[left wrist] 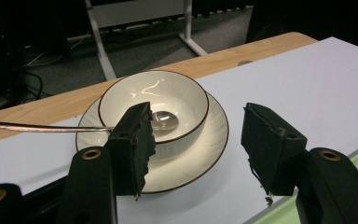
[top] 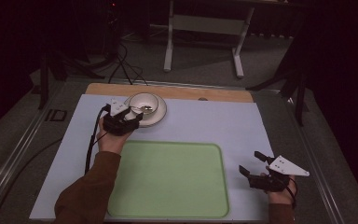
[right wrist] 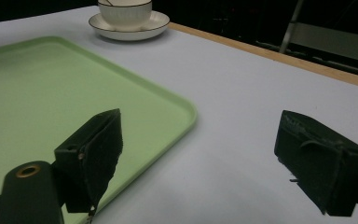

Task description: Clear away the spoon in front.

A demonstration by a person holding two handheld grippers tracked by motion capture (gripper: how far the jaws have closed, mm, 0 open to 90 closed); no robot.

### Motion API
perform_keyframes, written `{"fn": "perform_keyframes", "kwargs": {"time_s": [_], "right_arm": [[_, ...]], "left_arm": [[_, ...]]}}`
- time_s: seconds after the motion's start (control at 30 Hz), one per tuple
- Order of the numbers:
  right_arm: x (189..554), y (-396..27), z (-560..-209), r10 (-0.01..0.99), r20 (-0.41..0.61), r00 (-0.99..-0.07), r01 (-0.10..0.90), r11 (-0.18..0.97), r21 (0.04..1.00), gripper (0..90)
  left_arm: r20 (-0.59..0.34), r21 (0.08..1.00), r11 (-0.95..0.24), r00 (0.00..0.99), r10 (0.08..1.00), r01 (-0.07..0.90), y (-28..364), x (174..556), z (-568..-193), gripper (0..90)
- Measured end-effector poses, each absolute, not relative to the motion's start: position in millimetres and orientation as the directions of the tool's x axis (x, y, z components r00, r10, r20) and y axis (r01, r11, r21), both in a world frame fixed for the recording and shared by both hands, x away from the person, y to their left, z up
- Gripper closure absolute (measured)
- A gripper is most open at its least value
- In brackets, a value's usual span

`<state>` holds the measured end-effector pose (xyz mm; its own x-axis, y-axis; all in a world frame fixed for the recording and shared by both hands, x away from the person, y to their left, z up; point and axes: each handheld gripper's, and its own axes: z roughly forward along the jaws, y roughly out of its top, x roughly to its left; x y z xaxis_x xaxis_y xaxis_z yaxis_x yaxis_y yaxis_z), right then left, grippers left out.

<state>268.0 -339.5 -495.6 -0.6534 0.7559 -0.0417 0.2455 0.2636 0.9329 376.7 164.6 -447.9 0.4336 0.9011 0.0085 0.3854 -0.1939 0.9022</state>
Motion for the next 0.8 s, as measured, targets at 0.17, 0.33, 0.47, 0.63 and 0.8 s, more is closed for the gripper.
{"fn": "perform_keyframes", "kwargs": {"time_s": [0.17, 0.33, 0.47, 0.63, 0.8], "right_arm": [[268.1, -339.3, -495.7, 0.755, -0.041, -0.654, 0.247, 0.264, 0.932, 14.9], [268.3, -339.5, -495.8, 0.755, -0.042, -0.655, 0.246, 0.265, 0.932, 14.9], [268.5, -339.6, -495.9, 0.754, -0.043, -0.655, 0.246, 0.267, 0.932, 14.9], [268.6, -339.7, -495.9, 0.754, -0.043, -0.655, 0.246, 0.267, 0.932, 14.9], [268.7, -339.6, -496.0, 0.754, -0.042, -0.656, 0.248, 0.267, 0.931, 14.9]], "left_arm": [[0.004, 0.902, -0.191, 0.436, 0.900, 0.387, 162.8, 381.7, -450.7, 43.1], [0.004, 0.902, -0.193, 0.439, 0.899, 0.386, 161.1, 385.8, -453.9, 42.8], [0.002, 0.901, -0.190, 0.434, 0.901, 0.391, 159.8, 389.1, -457.5, 42.6], [0.000, 0.898, -0.190, 0.432, 0.902, 0.396, 159.3, 393.2, -462.0, 42.4], [0.004, 0.894, -0.194, 0.427, 0.904, 0.404, 160.1, 397.6, -466.8, 42.3]]}}
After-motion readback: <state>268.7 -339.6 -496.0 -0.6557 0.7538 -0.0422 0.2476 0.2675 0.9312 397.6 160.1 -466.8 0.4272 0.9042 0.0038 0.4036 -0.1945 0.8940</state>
